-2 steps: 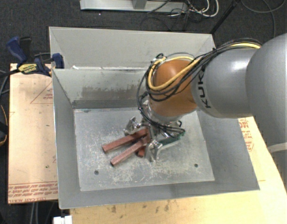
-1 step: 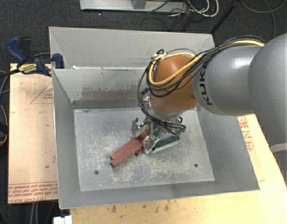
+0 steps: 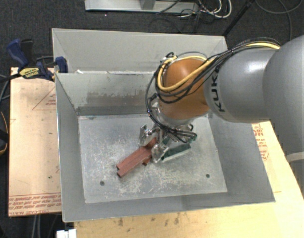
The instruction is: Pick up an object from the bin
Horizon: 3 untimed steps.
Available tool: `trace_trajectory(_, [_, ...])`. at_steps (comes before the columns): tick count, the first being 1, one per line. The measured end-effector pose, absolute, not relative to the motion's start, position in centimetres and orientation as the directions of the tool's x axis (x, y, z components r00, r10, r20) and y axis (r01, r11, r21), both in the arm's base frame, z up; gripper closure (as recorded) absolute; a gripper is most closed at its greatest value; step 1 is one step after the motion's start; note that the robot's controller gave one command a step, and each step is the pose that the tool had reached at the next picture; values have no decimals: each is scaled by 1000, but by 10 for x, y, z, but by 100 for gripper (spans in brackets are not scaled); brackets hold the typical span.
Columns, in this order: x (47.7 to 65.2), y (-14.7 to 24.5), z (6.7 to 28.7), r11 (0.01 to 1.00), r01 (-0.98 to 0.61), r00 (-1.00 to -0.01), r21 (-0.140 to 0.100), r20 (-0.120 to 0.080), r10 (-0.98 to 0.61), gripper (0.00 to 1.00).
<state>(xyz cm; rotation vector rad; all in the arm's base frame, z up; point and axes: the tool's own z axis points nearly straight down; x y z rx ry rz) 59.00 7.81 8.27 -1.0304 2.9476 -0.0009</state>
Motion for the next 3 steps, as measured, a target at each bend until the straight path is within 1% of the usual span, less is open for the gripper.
trace_trajectory(1, [586, 78, 94, 782, -623, -782, 2, -2, -623, 100])
trace_trajectory(2, [587, 78, 111, 783, -622, -783, 1, -2, -622, 100])
trace_trajectory(3, [589, 78, 123, 783, -622, -783, -1, -5, -622, 100])
